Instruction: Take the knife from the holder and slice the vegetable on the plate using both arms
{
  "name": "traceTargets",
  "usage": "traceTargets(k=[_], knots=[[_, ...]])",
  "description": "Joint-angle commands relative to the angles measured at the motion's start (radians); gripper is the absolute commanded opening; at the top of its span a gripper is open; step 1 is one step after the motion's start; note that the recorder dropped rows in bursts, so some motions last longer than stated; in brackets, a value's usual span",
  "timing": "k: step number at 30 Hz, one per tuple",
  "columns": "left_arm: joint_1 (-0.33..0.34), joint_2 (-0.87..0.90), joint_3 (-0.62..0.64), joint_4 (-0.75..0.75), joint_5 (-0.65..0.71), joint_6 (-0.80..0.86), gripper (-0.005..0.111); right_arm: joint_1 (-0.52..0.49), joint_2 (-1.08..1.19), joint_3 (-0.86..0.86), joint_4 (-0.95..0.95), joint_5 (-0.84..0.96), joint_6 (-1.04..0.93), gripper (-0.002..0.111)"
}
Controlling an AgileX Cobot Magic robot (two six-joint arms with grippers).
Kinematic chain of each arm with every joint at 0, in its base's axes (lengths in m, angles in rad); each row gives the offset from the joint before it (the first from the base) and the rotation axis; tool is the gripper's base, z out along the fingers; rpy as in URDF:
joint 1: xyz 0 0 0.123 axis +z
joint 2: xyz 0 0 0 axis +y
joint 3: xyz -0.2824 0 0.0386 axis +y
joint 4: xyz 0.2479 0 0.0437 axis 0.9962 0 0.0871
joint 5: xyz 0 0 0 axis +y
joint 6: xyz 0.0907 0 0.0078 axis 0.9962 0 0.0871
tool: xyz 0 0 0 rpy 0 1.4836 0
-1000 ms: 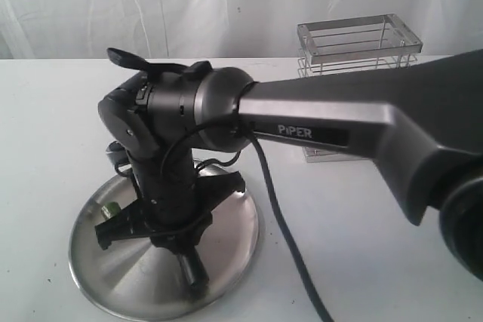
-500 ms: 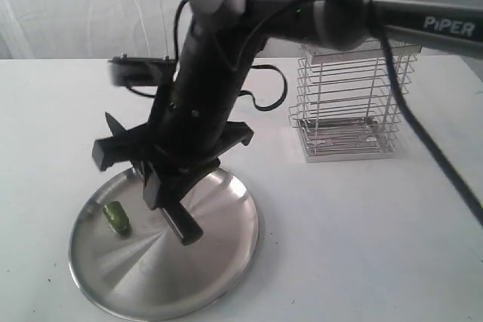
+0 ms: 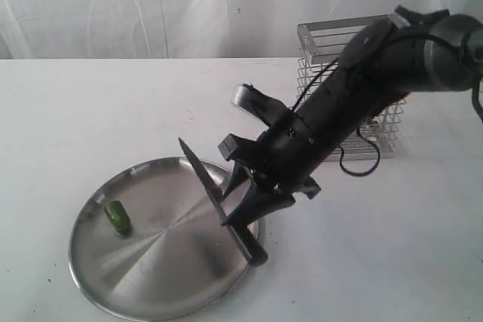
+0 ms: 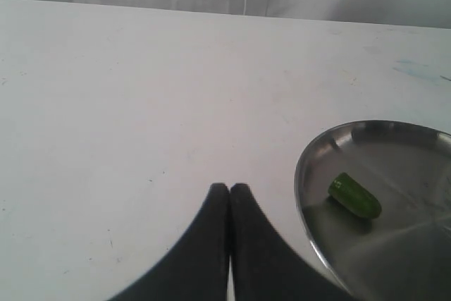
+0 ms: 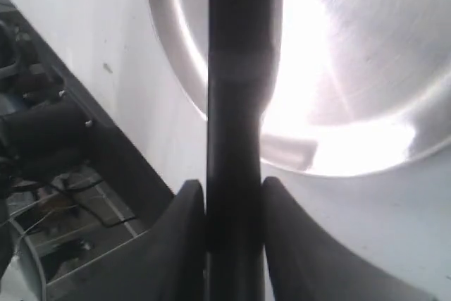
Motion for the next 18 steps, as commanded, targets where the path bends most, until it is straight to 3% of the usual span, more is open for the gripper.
traceTargets(k=[1, 6, 16, 18], knots=[[-0.004, -0.004, 0.004, -0.008, -0.002, -0.001, 0.0, -0.018, -0.039, 0.152, 0.239, 0.01, -0.215, 0.0], [-0.004, -0.004, 0.004, -0.008, -0.002, -0.001, 0.0, -0.036, -0.109, 0.261, 0.387, 0.01, -0.338, 0.0], [-0.004, -0.004, 0.004, -0.008, -0.002, -0.001, 0.0, -0.035, -0.114, 0.333, 0.273, 0.01, -0.436, 0.0], [-0.004, -0.004, 0.004, -0.008, -0.002, -0.001, 0.0, -0.034, -0.101, 0.333, 0.242, -0.065, -0.426, 0.0]])
